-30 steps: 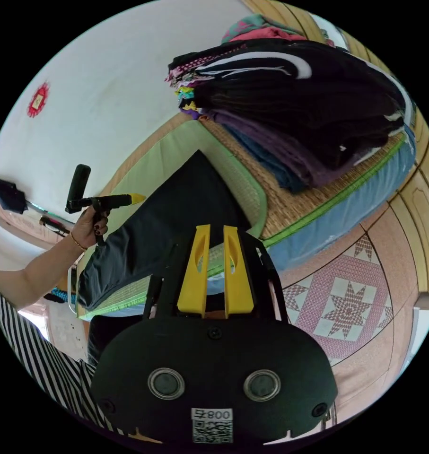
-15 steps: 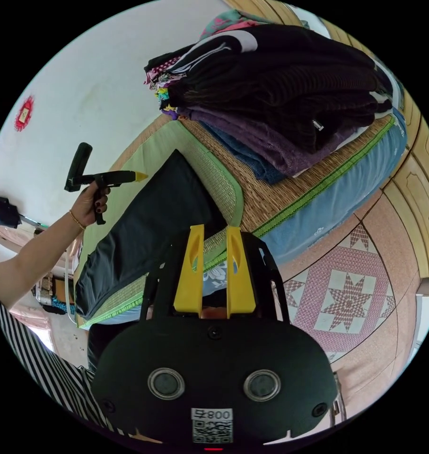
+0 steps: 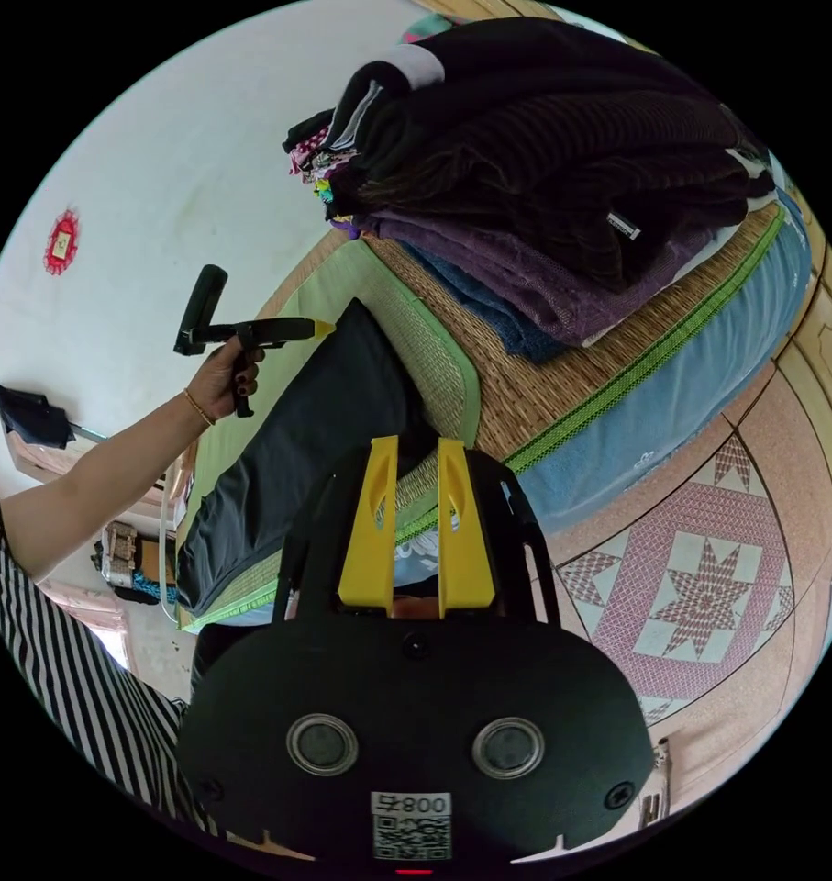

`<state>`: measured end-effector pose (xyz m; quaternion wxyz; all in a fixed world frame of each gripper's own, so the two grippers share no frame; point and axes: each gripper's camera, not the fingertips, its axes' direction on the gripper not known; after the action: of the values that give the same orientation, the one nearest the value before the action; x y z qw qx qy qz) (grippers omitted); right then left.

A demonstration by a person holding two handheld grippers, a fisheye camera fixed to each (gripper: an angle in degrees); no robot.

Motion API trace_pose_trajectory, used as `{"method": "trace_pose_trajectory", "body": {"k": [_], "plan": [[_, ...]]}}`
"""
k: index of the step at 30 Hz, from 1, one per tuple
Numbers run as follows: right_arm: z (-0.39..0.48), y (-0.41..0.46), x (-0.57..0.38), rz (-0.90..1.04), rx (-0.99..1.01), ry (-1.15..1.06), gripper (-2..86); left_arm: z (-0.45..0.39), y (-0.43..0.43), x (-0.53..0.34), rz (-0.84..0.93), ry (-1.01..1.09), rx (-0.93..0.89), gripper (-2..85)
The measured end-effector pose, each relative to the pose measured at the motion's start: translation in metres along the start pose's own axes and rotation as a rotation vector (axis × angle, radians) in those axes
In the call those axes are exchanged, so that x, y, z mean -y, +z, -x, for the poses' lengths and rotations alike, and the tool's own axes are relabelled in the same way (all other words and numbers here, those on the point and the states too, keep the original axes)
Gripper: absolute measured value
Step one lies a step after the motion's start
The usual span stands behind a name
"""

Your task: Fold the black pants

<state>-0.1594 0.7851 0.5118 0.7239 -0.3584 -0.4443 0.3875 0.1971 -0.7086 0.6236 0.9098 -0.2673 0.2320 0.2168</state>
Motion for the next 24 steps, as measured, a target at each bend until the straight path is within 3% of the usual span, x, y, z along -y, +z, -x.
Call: {"method": "trace_pose_trajectory", "body": {"k": [24], "plan": [[-0.019,-0.002,0.01,0.014,0.08,0.017,3.0,-0.03,-0.018,0.046,0.008,0.069,0.005,0.5]]}}
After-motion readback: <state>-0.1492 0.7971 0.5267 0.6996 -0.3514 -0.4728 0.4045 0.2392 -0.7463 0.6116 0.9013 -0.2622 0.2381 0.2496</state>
